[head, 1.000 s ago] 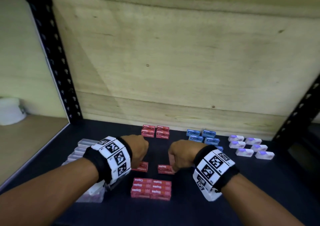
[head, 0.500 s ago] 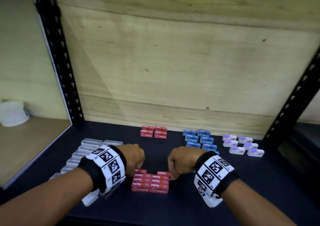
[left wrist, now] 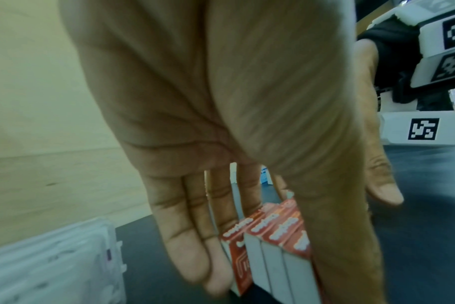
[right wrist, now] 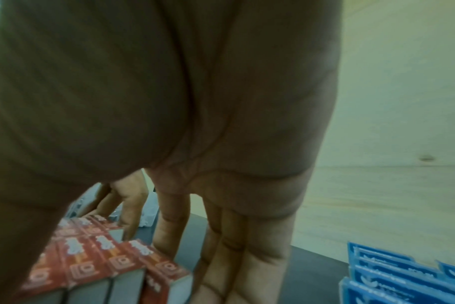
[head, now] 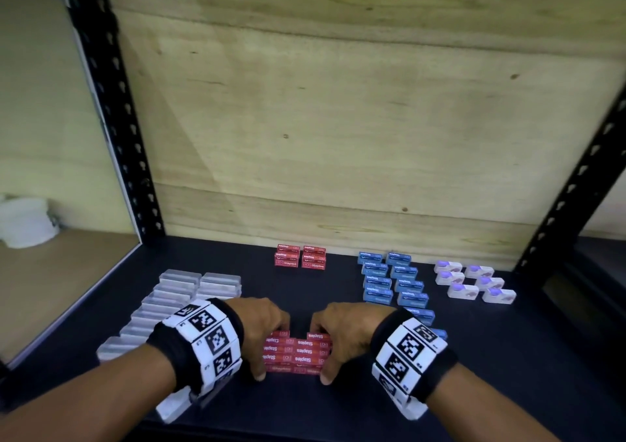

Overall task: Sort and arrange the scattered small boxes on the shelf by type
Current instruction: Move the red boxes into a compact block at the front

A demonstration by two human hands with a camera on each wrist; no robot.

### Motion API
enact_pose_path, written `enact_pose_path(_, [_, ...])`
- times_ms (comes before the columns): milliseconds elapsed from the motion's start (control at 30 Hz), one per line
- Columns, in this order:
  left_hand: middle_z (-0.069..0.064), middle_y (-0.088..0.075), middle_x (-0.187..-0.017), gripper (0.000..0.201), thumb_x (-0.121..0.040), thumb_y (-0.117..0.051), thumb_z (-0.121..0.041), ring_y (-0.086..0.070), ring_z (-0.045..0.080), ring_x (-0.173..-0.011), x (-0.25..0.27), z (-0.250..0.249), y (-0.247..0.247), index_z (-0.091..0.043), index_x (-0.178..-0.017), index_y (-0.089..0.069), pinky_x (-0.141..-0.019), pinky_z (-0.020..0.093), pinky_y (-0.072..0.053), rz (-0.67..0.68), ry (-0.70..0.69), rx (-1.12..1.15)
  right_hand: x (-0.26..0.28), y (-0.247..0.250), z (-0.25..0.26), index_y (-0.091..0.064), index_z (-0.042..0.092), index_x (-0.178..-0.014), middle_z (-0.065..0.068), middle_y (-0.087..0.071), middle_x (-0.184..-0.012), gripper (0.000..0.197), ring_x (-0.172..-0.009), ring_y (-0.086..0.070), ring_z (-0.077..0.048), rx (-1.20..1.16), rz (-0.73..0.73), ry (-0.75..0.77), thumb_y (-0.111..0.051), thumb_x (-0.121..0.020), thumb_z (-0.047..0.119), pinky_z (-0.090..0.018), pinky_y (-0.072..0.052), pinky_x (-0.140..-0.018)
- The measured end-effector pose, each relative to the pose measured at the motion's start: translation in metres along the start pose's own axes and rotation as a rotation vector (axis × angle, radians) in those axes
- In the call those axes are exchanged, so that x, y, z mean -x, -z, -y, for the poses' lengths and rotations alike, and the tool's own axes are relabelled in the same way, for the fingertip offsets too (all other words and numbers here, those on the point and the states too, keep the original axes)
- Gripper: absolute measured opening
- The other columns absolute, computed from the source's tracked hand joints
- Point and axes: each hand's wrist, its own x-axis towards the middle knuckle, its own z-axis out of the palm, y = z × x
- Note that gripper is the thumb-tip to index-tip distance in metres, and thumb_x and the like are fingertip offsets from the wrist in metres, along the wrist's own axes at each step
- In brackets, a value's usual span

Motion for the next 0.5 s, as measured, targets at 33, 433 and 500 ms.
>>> enact_pose_path(33, [-0.005, -0.053, -0.125, 0.074, -0.067, -0.086, -0.036, -0.052, 0.016, -0.114, 0.000, -0.001, 0.000, -0.026, -0.130, -0.048, -0.096, 0.035, -0.047, -0.006, -0.006, 0.001, -0.001, -0.001, 0.002, -0.055, 0.025, -0.120, 0.003, -0.063, -0.115, 0.062, -0.101, -0.060, -0.018, 0.012, -0.003, 0.003, -0.087, -0.068, 0.039, -0.035, -0.051, -0.087])
enact_pose_path(433, [-0.005, -0.059, -0.117, 0.068, -0.065, -0.086, -0.036, -0.058, 0.016, -0.107, -0.004, -0.006, -0.003, -0.027, -0.124, -0.054, -0.093, 0.035, -0.050, -0.072, -0.046, 0.023, -0.005, -0.005, 0.014, -0.051, 0.021, -0.133, -0.005, -0.056, -0.124, 0.068, -0.108, -0.059, -0.024, 0.053, -0.023, 0.038, -0.084, -0.074, 0.033, -0.032, -0.045, -0.081])
enact_pose_path(500, [-0.006, -0.060, -0.116, 0.067, -0.065, -0.086, -0.037, -0.058, 0.015, -0.105, -0.005, -0.004, -0.004, -0.028, -0.123, -0.054, -0.092, 0.034, -0.051, -0.081, -0.054, 0.035, -0.005, -0.005, 0.014, -0.050, 0.021, -0.133, -0.005, -0.056, -0.124, 0.069, -0.108, -0.059, -0.023, 0.051, -0.028, 0.036, -0.084, -0.074, 0.034, -0.032, -0.045, -0.080])
